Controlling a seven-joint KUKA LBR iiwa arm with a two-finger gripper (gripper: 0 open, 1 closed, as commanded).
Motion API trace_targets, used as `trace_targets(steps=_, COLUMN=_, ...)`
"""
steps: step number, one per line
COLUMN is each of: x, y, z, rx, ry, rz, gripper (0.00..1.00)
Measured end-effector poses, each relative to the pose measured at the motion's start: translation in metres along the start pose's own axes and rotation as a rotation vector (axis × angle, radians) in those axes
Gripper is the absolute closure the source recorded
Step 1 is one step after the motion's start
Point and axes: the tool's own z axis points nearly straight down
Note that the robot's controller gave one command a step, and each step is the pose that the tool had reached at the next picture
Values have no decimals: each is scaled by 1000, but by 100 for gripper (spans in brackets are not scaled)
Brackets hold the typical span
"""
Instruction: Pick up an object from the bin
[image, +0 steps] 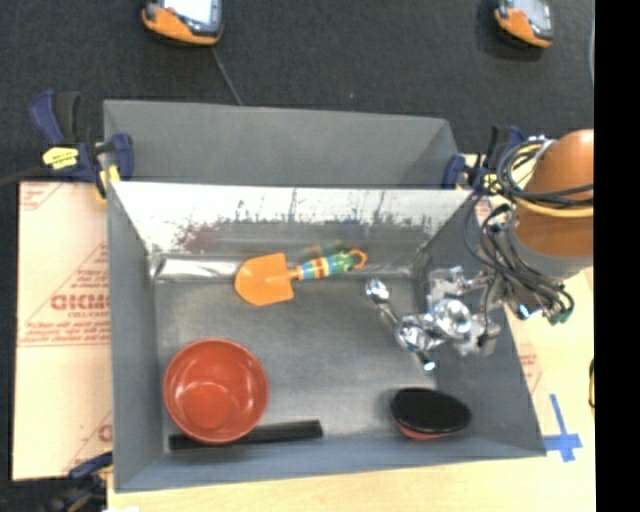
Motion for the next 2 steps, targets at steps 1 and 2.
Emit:
trace_targets(steps=1, x=14, y=-3, z=58, rx=-1, ry=0, rz=118, gripper=100)
trace_targets(steps=2, x=16, y=-13, z=79, rx=4, ry=-8, rz=-35, gripper=100)
